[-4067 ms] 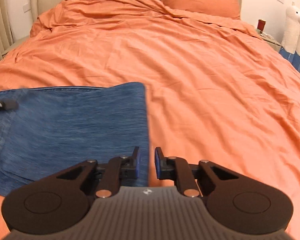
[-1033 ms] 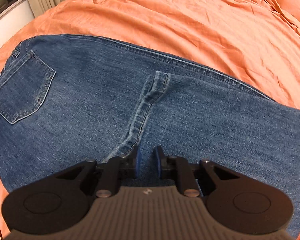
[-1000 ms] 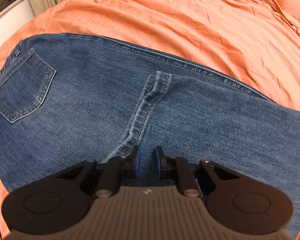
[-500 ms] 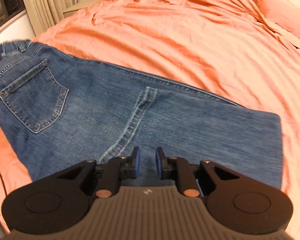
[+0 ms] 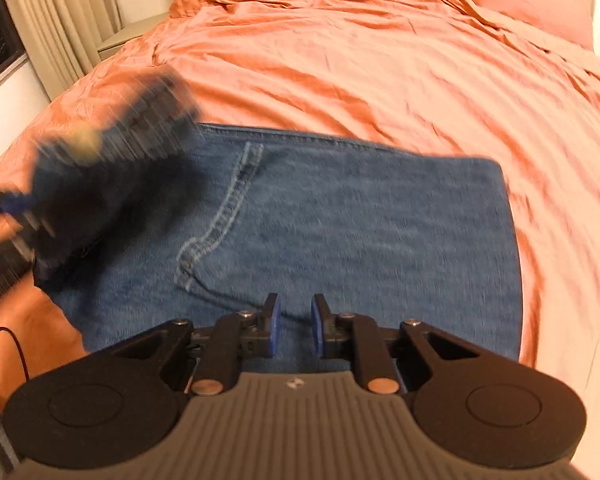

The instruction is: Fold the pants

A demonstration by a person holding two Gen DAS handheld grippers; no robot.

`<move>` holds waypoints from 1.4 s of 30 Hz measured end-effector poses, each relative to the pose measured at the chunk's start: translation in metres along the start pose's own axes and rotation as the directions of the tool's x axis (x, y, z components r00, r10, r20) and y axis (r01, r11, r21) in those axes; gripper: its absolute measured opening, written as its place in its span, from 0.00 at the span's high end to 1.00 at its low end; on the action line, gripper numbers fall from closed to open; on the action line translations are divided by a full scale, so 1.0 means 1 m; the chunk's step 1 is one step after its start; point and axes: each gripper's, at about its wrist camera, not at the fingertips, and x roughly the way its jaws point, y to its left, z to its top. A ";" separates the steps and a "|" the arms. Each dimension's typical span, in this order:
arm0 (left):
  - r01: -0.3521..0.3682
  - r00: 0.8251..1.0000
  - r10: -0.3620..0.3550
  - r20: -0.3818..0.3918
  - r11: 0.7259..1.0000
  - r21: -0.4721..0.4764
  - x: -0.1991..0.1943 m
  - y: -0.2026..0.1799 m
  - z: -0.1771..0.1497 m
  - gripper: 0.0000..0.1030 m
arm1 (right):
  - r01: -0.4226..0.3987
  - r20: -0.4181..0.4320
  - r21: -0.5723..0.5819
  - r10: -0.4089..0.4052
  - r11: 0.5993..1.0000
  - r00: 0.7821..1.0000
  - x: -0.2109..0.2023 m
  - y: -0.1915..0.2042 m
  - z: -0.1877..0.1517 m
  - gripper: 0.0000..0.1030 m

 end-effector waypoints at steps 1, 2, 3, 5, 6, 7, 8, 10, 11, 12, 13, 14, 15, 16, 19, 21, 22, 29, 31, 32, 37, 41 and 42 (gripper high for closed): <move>0.016 0.999 -0.016 -0.032 1.000 -0.002 0.006 -0.002 -0.004 0.80 | 0.000 -0.002 0.005 0.000 1.000 1.000 -0.002 -0.002 -0.004 0.88; 0.024 0.998 -0.024 -0.051 1.000 -0.006 0.010 -0.001 -0.006 0.79 | 0.001 -0.004 0.011 -0.001 1.000 1.000 -0.003 -0.004 -0.007 0.88; 0.033 0.998 -0.034 -0.061 0.999 -0.016 0.012 0.002 -0.006 0.79 | 0.000 -0.005 0.018 0.000 1.000 1.000 -0.004 -0.006 -0.009 0.88; 0.071 0.994 -0.075 -0.074 0.996 -0.060 0.013 0.011 -0.005 0.72 | -0.004 -0.005 0.032 0.004 0.999 1.000 -0.005 -0.009 -0.014 0.88; 0.101 0.991 -0.110 -0.080 0.990 -0.100 0.012 0.018 -0.004 0.69 | -0.005 -0.006 0.035 0.006 0.999 1.000 -0.006 -0.010 -0.017 0.88; 0.131 0.986 -0.144 -0.084 0.981 -0.140 0.013 0.024 -0.003 0.64 | -0.006 -0.006 0.037 0.006 0.999 1.000 -0.007 -0.010 -0.019 0.88; 0.158 0.981 -0.175 -0.087 0.972 -0.174 0.014 0.029 -0.002 0.57 | -0.008 -0.007 0.039 0.008 0.999 1.000 -0.008 -0.010 -0.021 0.88; 0.207 0.970 -0.229 -0.077 0.953 -0.221 0.012 0.037 -0.001 0.48 | -0.012 -0.008 0.043 0.012 0.999 1.000 -0.011 -0.010 -0.024 0.87; 0.229 0.966 -0.250 -0.063 0.944 -0.238 0.009 0.040 -0.002 0.42 | -0.014 -0.006 0.043 0.015 0.999 1.000 -0.012 -0.010 -0.025 0.86; 0.251 0.961 -0.272 -0.048 0.934 -0.255 0.005 0.043 -0.002 0.40 | -0.017 -0.001 0.044 0.017 0.999 1.000 -0.014 -0.010 -0.026 0.82; 0.279 0.954 -0.299 -0.033 0.920 -0.276 0.002 0.047 -0.002 0.37 | -0.018 0.006 0.044 0.018 0.999 1.000 -0.017 -0.009 -0.026 0.80; 0.306 0.946 -0.324 -0.010 0.904 -0.299 -0.002 0.051 -0.001 0.33 | -0.019 0.013 0.044 0.019 0.999 1.000 -0.019 -0.009 -0.027 0.79; 0.341 0.935 -0.355 0.017 0.882 -0.324 -0.007 0.057 0.000 0.32 | -0.021 0.020 0.043 0.020 0.999 1.000 -0.022 -0.008 -0.026 0.78; 0.379 0.920 -0.389 0.045 0.855 -0.354 -0.010 0.063 0.001 0.32 | -0.024 0.027 0.043 0.023 0.999 0.999 -0.025 -0.007 -0.027 0.78; 0.439 0.895 -0.425 0.135 0.790 -0.428 -0.019 0.083 0.003 0.29 | -0.036 0.056 0.043 0.034 0.998 0.998 -0.033 -0.002 -0.026 0.70; 0.437 0.899 -0.399 0.183 0.772 -0.462 -0.023 0.098 0.005 0.28 | -0.047 0.071 0.042 0.044 0.998 0.996 -0.038 0.003 -0.023 0.70; 0.422 0.906 -0.374 0.196 0.771 -0.477 -0.024 0.106 0.004 0.28 | -0.053 0.079 0.040 0.050 0.998 0.996 -0.039 0.005 -0.021 0.70; 0.151 0.987 -0.099 0.125 0.833 -0.532 -0.017 0.156 0.002 0.32 | -0.092 0.125 0.035 0.087 0.995 0.988 -0.035 0.025 0.002 0.65; 0.124 0.991 -0.071 0.115 0.817 -0.564 -0.013 0.170 -0.002 0.32 | -0.099 0.138 0.041 0.092 0.994 0.986 -0.028 0.030 0.011 0.64; 0.121 0.991 -0.067 0.113 0.804 -0.582 -0.010 0.176 -0.004 0.32 | -0.104 0.145 0.049 0.096 0.993 0.985 -0.025 0.031 0.015 0.64; 0.126 0.992 -0.074 0.106 0.749 -0.650 0.005 0.196 -0.014 0.33 | -0.146 0.152 0.110 0.128 0.983 0.980 0.006 0.032 0.039 0.63; 0.133 0.991 -0.092 0.096 0.731 -0.670 0.018 0.201 -0.020 0.33 | -0.199 0.140 0.190 0.174 0.961 0.975 0.041 0.027 0.059 0.63; 0.128 0.992 -0.092 0.089 0.732 -0.669 0.022 0.201 -0.022 0.33 | -0.212 0.133 0.210 0.187 0.954 0.973 0.051 0.026 0.063 0.63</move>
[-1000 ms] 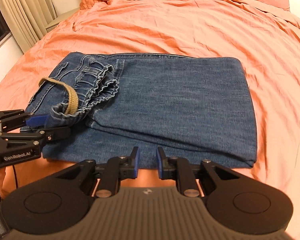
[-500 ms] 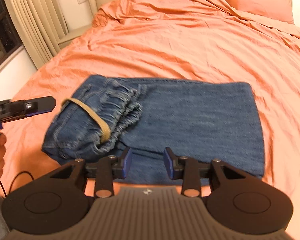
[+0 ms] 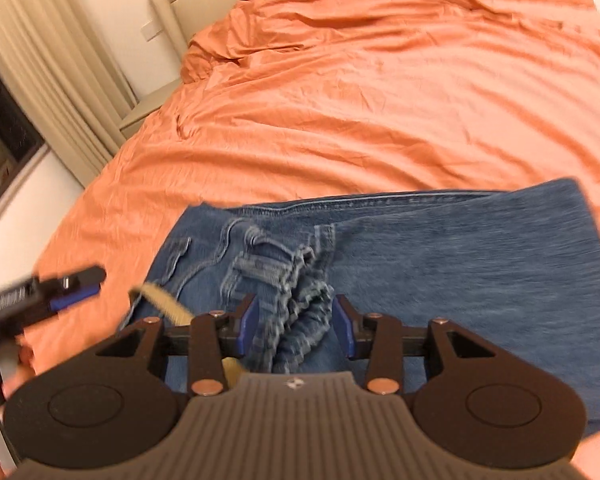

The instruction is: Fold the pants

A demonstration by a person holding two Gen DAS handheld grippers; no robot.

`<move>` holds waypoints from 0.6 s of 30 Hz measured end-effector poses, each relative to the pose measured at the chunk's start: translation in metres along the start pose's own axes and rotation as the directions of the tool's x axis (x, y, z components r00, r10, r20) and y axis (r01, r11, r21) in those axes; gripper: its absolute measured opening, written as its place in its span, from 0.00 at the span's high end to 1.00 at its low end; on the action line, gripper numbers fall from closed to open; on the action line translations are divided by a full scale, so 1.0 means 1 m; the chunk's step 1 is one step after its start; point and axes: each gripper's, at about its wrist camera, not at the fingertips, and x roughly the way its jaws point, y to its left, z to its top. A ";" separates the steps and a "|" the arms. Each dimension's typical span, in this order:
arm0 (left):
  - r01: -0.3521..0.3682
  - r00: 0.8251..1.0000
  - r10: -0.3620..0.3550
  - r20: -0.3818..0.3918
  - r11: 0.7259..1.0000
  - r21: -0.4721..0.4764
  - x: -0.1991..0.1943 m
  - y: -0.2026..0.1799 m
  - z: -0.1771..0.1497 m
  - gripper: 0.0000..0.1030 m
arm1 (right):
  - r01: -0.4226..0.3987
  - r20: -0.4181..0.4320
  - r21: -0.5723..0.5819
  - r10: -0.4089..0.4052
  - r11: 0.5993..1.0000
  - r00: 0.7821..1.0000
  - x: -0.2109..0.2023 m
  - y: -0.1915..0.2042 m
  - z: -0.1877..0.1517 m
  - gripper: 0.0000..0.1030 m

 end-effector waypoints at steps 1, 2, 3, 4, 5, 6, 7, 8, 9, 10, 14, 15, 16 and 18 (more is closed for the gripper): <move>-0.003 1.000 0.003 -0.007 1.000 0.001 0.003 0.003 0.000 0.33 | -0.001 -0.018 0.024 0.002 1.000 1.000 0.009 -0.004 0.002 0.63; -0.004 1.000 0.004 -0.014 1.000 0.000 0.006 0.004 -0.001 0.33 | -0.003 -0.033 0.053 0.004 0.999 0.999 0.017 -0.007 0.003 0.63; -0.001 1.000 0.001 -0.021 1.000 -0.001 0.009 0.005 -0.001 0.33 | -0.021 -0.043 0.084 0.024 0.996 0.999 0.023 -0.011 0.002 0.62; 0.005 1.000 -0.005 -0.027 1.000 -0.001 0.012 0.005 -0.002 0.33 | -0.042 -0.051 0.117 0.048 0.992 0.998 0.028 -0.017 0.001 0.62; 0.010 0.999 -0.010 -0.030 1.000 0.002 0.014 0.004 -0.003 0.33 | -0.057 -0.056 0.154 0.067 0.986 0.996 0.032 -0.023 -0.001 0.62; 0.012 0.999 -0.012 -0.034 1.000 0.006 0.017 0.002 -0.003 0.33 | -0.078 -0.058 0.195 0.091 0.978 0.994 0.036 -0.029 -0.002 0.62; 0.015 0.999 -0.014 -0.038 1.000 0.013 0.020 0.000 -0.003 0.33 | -0.102 -0.057 0.238 0.119 0.966 0.991 0.041 -0.035 -0.004 0.62; 0.017 0.999 -0.016 -0.040 1.000 0.021 0.023 -0.001 -0.004 0.33 | -0.121 -0.055 0.279 0.141 0.953 0.988 0.045 -0.041 -0.004 0.62; 0.014 0.999 -0.013 -0.043 1.000 0.028 0.025 -0.002 -0.005 0.33 | -0.133 -0.049 0.312 0.156 0.941 0.987 0.047 -0.045 -0.004 0.62; 0.009 0.999 -0.008 -0.048 0.999 0.031 0.027 -0.002 -0.006 0.33 | -0.149 -0.041 0.332 0.172 0.931 0.984 0.048 -0.047 -0.002 0.61; 0.010 0.999 -0.009 -0.053 1.000 0.027 0.029 -0.001 -0.008 0.33 | -0.170 0.005 0.303 0.176 0.938 0.984 0.043 -0.040 0.007 0.65; 0.012 0.999 -0.011 -0.052 1.000 0.023 0.028 -0.001 -0.007 0.33 | -0.157 0.013 0.281 0.160 0.947 0.987 0.045 -0.036 0.011 0.64; 0.015 0.999 -0.014 -0.049 1.000 0.021 0.027 -0.002 -0.007 0.33 | -0.134 0.010 0.263 0.136 0.956 0.991 0.048 -0.033 0.014 0.64; 0.016 0.999 -0.015 -0.046 1.000 0.025 0.024 -0.004 -0.007 0.33 | -0.106 -0.009 0.240 0.112 0.965 0.994 0.058 -0.029 0.020 0.61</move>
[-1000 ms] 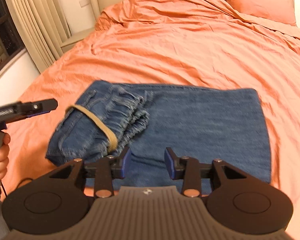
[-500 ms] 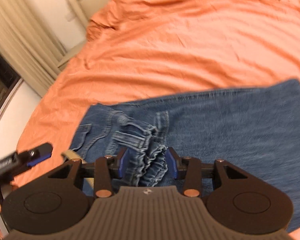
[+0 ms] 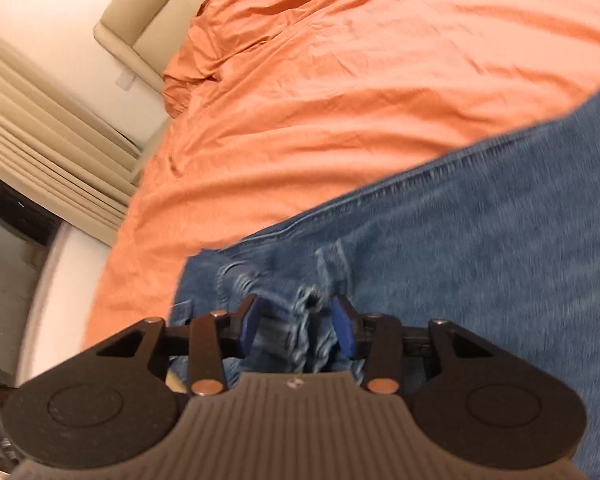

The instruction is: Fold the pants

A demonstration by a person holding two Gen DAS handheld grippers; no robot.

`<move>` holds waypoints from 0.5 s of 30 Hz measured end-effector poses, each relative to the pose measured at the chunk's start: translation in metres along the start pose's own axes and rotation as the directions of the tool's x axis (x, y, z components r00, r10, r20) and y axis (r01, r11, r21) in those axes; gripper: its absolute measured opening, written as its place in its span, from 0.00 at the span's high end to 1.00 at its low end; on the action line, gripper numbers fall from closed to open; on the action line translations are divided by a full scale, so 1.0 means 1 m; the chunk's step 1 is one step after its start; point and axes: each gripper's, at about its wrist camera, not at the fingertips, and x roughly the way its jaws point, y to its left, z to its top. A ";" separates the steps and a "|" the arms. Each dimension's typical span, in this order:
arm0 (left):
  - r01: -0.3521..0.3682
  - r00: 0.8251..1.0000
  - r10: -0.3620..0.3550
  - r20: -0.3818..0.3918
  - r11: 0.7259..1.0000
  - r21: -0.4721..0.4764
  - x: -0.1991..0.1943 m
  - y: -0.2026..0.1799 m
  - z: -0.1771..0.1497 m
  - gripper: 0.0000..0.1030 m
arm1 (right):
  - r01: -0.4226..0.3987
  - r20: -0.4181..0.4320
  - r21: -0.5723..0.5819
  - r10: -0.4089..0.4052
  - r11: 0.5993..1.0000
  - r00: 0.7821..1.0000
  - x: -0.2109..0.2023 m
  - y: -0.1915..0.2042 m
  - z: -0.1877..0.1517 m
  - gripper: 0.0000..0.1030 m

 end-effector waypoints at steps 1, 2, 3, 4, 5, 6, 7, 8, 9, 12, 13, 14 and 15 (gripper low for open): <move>0.000 1.000 0.000 0.003 1.000 0.003 -0.002 -0.001 0.000 0.33 | -0.008 -0.022 0.018 0.009 1.000 1.000 0.003 0.000 0.001 0.62; 0.001 1.000 -0.001 0.006 1.000 0.003 -0.004 -0.001 0.000 0.33 | -0.028 -0.031 0.040 0.029 0.999 0.999 0.005 -0.001 0.002 0.71; 0.004 1.000 -0.004 0.008 1.000 0.001 -0.006 0.000 0.000 0.33 | -0.025 -0.014 0.033 0.026 0.999 1.000 0.001 0.002 0.002 0.78; 0.009 1.000 -0.009 0.013 1.000 -0.003 -0.008 0.000 0.000 0.33 | -0.025 0.004 -0.005 0.025 1.000 1.000 -0.005 0.008 0.002 0.84; 0.017 1.000 -0.016 0.021 1.000 -0.009 -0.011 0.001 0.001 0.33 | -0.032 0.024 -0.043 0.033 0.999 0.999 -0.014 0.016 0.000 0.90; 0.032 0.999 -0.032 0.032 0.999 -0.015 -0.013 0.001 0.001 0.33 | -0.046 0.039 -0.062 0.048 0.997 0.998 -0.024 0.021 -0.001 0.94; 0.054 0.998 -0.053 0.043 0.998 -0.023 -0.017 0.002 0.002 0.33 | -0.069 0.047 -0.064 0.073 0.996 0.996 -0.035 0.026 -0.001 0.94; 0.077 0.996 -0.075 0.051 0.997 -0.032 -0.020 0.003 0.003 0.33 | -0.100 0.059 -0.056 0.104 0.993 0.993 -0.046 0.031 -0.001 0.94; 0.093 0.994 -0.091 0.054 0.995 -0.041 -0.021 0.002 0.004 0.33 | -0.133 0.071 -0.046 0.136 0.990 0.988 -0.058 0.034 0.000 0.95; 0.121 0.992 -0.120 0.045 0.992 -0.037 -0.024 0.000 0.006 0.33 | -0.136 0.080 -0.023 0.137 0.990 0.987 -0.078 0.034 -0.002 0.95; 0.111 0.993 -0.110 0.034 0.993 -0.029 -0.022 -0.001 0.005 0.33 | -0.111 0.068 -0.014 0.111 0.994 0.991 -0.075 0.031 -0.004 0.96; 0.092 0.996 -0.091 0.020 0.996 -0.020 -0.019 -0.002 0.004 0.35 | -0.074 0.053 0.002 0.074 0.997 0.996 -0.066 0.027 -0.006 0.96; 0.072 0.997 -0.072 0.002 0.997 -0.012 -0.016 -0.003 0.003 0.36 | -0.039 0.033 0.028 0.038 0.999 0.999 -0.058 0.020 -0.009 0.96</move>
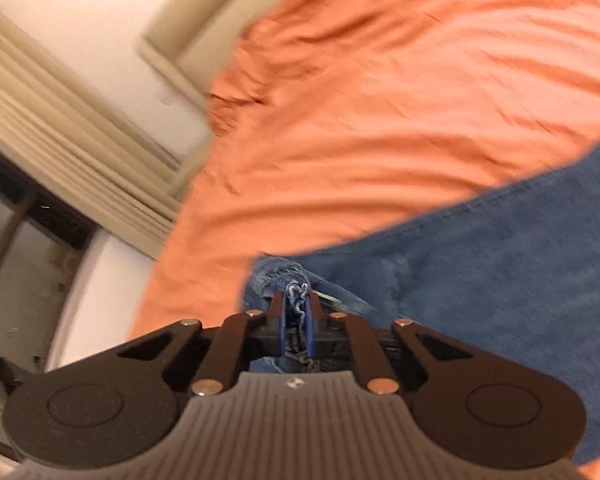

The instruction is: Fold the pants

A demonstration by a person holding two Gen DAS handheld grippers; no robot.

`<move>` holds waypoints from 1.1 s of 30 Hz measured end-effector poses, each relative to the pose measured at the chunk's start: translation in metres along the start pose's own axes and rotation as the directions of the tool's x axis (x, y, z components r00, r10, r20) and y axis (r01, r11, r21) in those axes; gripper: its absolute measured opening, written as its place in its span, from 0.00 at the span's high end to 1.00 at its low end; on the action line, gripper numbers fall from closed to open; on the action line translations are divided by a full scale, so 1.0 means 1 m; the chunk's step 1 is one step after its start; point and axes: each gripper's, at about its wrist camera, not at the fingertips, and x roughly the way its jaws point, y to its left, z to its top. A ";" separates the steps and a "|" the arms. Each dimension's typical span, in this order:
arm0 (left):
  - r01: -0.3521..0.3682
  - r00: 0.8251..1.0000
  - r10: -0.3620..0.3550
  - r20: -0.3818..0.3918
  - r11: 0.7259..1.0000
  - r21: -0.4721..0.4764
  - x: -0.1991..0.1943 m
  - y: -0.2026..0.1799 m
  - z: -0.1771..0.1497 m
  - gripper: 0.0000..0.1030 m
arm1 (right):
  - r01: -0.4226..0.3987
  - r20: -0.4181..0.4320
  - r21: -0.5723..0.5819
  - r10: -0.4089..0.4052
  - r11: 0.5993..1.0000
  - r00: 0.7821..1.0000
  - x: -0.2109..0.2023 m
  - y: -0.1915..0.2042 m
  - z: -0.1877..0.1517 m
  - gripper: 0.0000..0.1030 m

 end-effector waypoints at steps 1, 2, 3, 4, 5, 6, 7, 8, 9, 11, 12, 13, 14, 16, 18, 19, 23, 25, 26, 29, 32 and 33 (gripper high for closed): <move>-0.014 1.000 0.014 -0.018 1.000 0.007 0.003 0.001 -0.002 0.37 | 0.022 -0.020 0.025 -0.021 0.999 1.000 0.008 -0.007 -0.003 0.96; -0.022 0.999 0.022 -0.034 1.000 0.010 0.007 0.002 -0.003 0.38 | 0.041 -0.026 0.036 -0.040 0.999 0.999 0.014 -0.013 -0.006 0.97; -0.025 0.999 0.025 -0.040 1.000 0.011 0.009 0.003 -0.005 0.38 | 0.061 -0.024 0.033 -0.060 0.998 0.998 0.020 -0.017 -0.008 0.97; -0.026 0.999 0.026 -0.044 1.000 0.012 0.011 0.003 -0.006 0.38 | 0.075 -0.022 0.028 -0.074 0.997 0.997 0.024 -0.020 -0.009 0.97; -0.029 0.998 0.030 -0.052 0.999 0.017 0.013 0.003 -0.006 0.38 | 0.083 -0.024 0.031 -0.082 0.996 0.996 0.028 -0.022 -0.010 0.97; -0.034 0.998 0.036 -0.056 0.999 0.025 0.014 0.002 -0.007 0.38 | 0.093 -0.026 0.031 -0.092 0.995 0.995 0.032 -0.023 -0.010 0.96; -0.039 0.997 0.041 -0.059 0.999 0.032 0.016 0.002 -0.007 0.38 | 0.102 -0.031 0.031 -0.101 0.994 0.994 0.036 -0.024 -0.009 0.96; -0.039 0.997 0.041 -0.063 0.999 0.034 0.017 0.002 -0.007 0.38 | 0.101 -0.038 0.042 -0.099 0.994 0.994 0.038 -0.024 -0.008 0.92; -0.037 0.997 0.039 -0.067 0.999 0.032 0.019 0.002 -0.008 0.38 | 0.091 -0.046 0.061 -0.089 0.994 0.995 0.039 -0.028 -0.008 0.88; -0.035 0.997 0.037 -0.071 0.999 0.026 0.021 0.004 -0.007 0.38 | 0.053 -0.060 0.096 -0.048 0.994 0.997 0.037 -0.036 -0.008 0.84; -0.031 0.997 0.033 -0.070 0.999 0.022 0.022 0.005 -0.007 0.38 | 0.043 -0.066 0.109 -0.036 0.993 0.997 0.038 -0.039 -0.007 0.77; -0.028 0.997 0.029 -0.068 0.999 0.016 0.022 0.005 -0.007 0.38 | 0.032 -0.074 0.127 -0.023 0.991 0.997 0.040 -0.043 -0.007 0.73; -0.024 0.998 0.025 -0.066 1.000 0.012 0.022 0.006 -0.006 0.38 | 0.016 -0.085 0.152 -0.003 0.988 0.996 0.043 -0.047 -0.007 0.70; -0.019 0.998 0.019 -0.065 1.000 0.005 0.022 0.007 -0.006 0.38 | 0.002 -0.103 0.213 0.020 0.977 0.994 0.049 -0.057 -0.009 0.65; -0.017 0.998 0.018 -0.065 1.000 0.004 0.022 0.008 -0.006 0.38 | -0.017 -0.105 0.269 0.047 0.963 0.993 0.054 -0.066 -0.012 0.61; -0.018 0.998 0.018 -0.065 1.000 0.003 0.022 0.007 -0.006 0.38 | -0.030 -0.104 0.293 0.063 0.956 0.993 0.056 -0.070 -0.014 0.60; -0.017 0.998 0.017 -0.062 1.000 -0.002 0.023 0.006 -0.006 0.38 | -0.093 -0.096 0.349 0.134 0.933 0.986 0.062 -0.073 -0.014 0.82; -0.013 0.999 0.013 -0.045 1.000 -0.007 0.020 0.007 -0.005 0.39 | -0.069 -0.089 0.289 0.098 0.955 0.991 0.057 -0.060 -0.011 0.85; -0.010 1.000 0.010 -0.025 1.000 -0.014 0.016 0.008 -0.004 0.39 | -0.054 -0.083 0.227 0.075 0.972 0.994 0.051 -0.049 -0.010 0.87; 0.011 0.998 -0.006 0.069 0.998 -0.066 -0.002 0.015 0.003 0.39 | -0.028 -0.053 0.062 0.032 0.998 0.998 0.029 -0.006 0.000 0.90; 0.041 0.990 -0.022 0.141 0.989 -0.139 -0.018 0.029 0.008 0.39 | -0.003 -0.027 -0.098 0.000 0.995 1.000 0.005 0.049 0.016 0.91; 0.046 0.988 -0.022 0.152 0.987 -0.156 -0.021 0.033 0.009 0.39 | 0.006 -0.018 -0.150 -0.009 0.989 1.000 -0.002 0.069 0.022 0.91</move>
